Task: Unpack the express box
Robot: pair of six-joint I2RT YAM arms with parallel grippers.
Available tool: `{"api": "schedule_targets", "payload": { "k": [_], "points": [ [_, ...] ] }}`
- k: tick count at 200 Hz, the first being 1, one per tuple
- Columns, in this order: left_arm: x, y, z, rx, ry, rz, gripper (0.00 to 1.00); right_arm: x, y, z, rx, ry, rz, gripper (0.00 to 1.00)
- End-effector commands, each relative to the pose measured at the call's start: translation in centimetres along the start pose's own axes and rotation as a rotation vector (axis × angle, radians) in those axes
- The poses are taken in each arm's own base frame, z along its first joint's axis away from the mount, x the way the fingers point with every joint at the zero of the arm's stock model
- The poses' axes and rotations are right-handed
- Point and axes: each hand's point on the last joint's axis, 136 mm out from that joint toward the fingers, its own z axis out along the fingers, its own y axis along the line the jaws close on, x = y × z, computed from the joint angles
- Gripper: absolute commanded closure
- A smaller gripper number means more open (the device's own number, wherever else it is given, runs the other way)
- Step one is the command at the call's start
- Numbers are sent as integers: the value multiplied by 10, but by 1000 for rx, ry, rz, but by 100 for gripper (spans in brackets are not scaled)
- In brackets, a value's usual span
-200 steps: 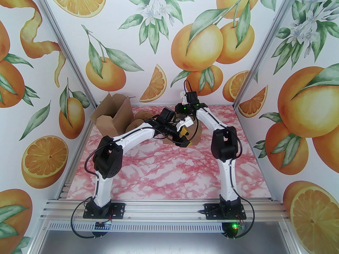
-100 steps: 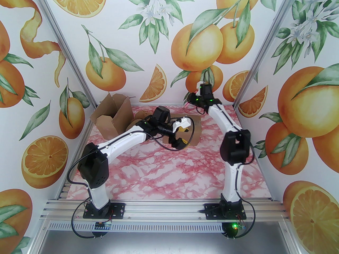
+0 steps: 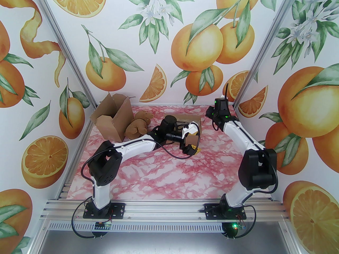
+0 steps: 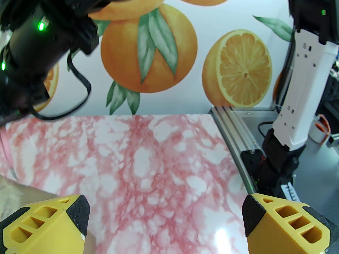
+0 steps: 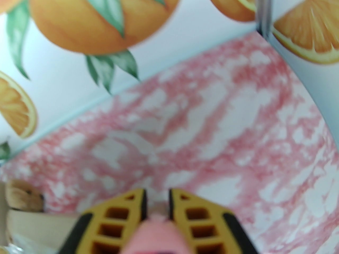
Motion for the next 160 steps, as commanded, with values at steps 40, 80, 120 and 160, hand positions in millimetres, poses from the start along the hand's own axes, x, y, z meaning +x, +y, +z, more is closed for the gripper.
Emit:
{"api": "schedule_targets", "payload": {
  "k": [40,80,120,160],
  "points": [
    [-7,13,15,-57,-85,-68,0,30,15,8,-116,17,76,100],
    [0,15,24,-72,-74,-99,0,45,50,4,-239,47,91,100],
    [6,8,21,-57,-105,-33,2,54,76,-1,-321,50,137,100],
    [10,3,3,-15,-167,10,10,29,35,-33,-270,-118,354,100]
  ]
}}
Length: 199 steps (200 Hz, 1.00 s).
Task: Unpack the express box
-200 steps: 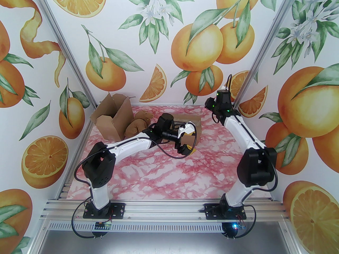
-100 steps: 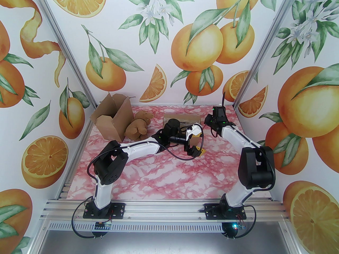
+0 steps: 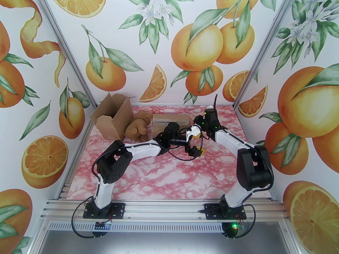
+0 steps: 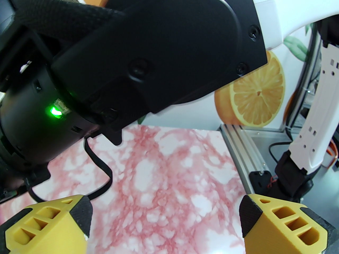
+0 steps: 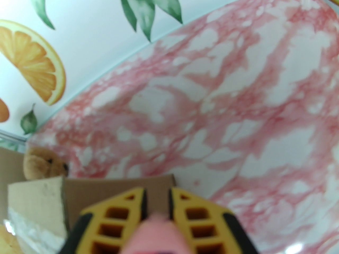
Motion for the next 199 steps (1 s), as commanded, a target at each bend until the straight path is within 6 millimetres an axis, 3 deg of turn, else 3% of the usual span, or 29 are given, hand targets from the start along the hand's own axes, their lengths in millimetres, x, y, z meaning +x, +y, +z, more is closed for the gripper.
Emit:
{"api": "schedule_targets", "payload": {
  "k": [1,32,64,103,139,199],
  "points": [
    [-7,-2,-13,38,-66,53,10,-45,-2,-38,-46,-206,162,100],
    [0,-13,-26,113,-61,59,19,-65,-22,-60,-137,-301,332,100],
    [9,-12,-32,98,-15,38,21,-72,-16,-72,-320,-349,451,100],
    [23,-5,-35,59,55,43,20,-70,-15,-84,-408,-383,479,100],
    [28,5,-38,41,74,20,21,-76,-3,-88,-543,-413,513,100],
    [35,20,-40,17,104,17,21,-67,10,-73,-632,-363,535,100]
  ]
}}
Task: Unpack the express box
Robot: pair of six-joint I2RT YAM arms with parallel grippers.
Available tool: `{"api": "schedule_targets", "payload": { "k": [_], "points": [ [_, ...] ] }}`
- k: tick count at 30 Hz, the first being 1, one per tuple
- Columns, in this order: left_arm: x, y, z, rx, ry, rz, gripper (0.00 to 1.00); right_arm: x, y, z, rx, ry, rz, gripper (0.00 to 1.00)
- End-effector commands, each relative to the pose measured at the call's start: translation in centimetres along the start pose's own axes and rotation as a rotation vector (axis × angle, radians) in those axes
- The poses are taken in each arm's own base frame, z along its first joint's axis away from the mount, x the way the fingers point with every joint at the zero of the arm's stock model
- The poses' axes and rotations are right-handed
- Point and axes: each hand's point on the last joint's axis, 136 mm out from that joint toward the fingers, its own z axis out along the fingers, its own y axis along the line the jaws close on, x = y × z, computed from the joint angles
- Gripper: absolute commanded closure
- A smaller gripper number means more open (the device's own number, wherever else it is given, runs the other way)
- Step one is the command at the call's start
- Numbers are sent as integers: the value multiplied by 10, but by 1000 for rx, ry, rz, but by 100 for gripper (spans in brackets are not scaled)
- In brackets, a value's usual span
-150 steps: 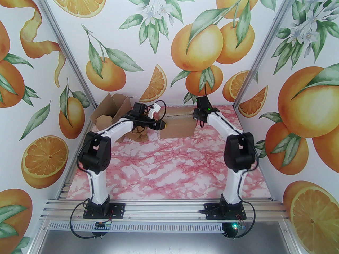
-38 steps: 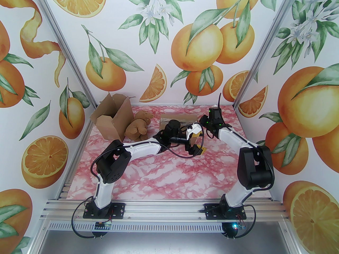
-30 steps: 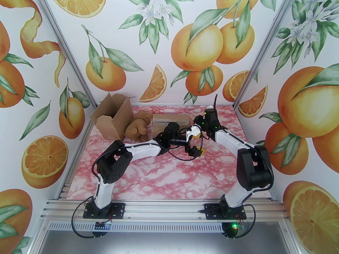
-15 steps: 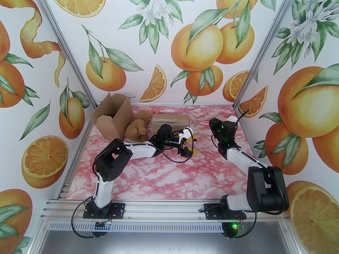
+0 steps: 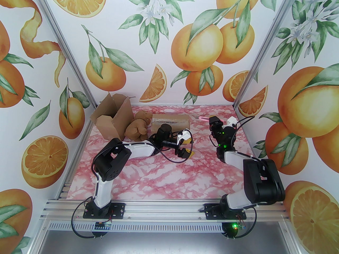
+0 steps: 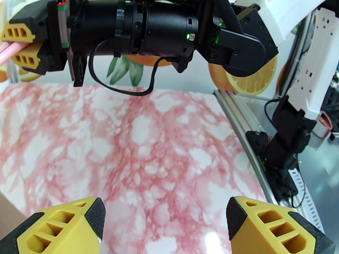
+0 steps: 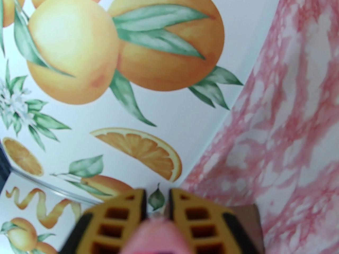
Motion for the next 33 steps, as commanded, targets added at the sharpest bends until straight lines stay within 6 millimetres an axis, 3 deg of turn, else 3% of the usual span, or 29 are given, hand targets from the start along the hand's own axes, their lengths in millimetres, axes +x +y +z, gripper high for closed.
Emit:
{"api": "schedule_targets", "payload": {
  "k": [1,15,28,33],
  "points": [
    [-20,7,-4,-15,-18,53,21,6,28,3,-138,23,18,100],
    [-15,15,-1,-24,-4,41,22,33,16,9,-92,91,34,100],
    [-12,17,2,-18,8,26,23,34,-2,14,-55,75,33,100],
    [-11,19,2,-21,12,20,23,32,0,15,-82,59,43,100]
  ]
}}
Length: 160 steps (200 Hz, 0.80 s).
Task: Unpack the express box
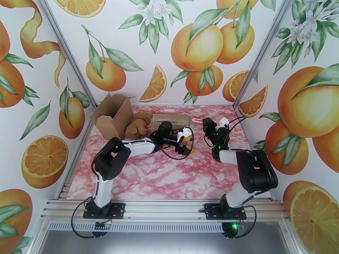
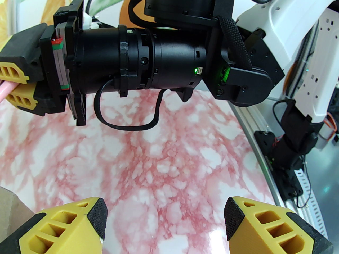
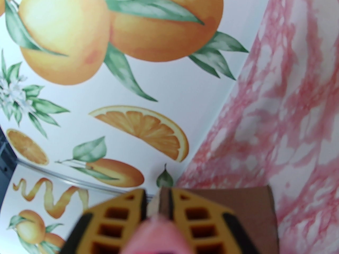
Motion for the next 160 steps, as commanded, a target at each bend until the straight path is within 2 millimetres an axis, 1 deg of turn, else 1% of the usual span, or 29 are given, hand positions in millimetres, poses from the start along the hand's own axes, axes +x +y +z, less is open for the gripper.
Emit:
{"api": "schedule_targets", "payload": {
  "k": [1,22,57,80,105,133,160],
  "points": [
    [-3,6,2,4,1,15,23,-9,13,2,-72,-42,-4,100],
    [-1,5,3,5,6,9,23,-13,15,2,-72,-49,-2,100],
    [0,6,3,4,9,3,24,-18,25,1,-99,-64,1,100],
    [-1,7,4,3,10,2,24,-22,28,0,-104,-80,1,100],
    [-1,8,4,3,11,6,24,-22,26,2,-94,-73,-7,100],
    [0,8,5,1,16,6,24,-19,16,5,-79,-66,11,100],
    [1,9,5,0,24,6,24,-16,17,10,-92,-49,17,100]
  ]
}}
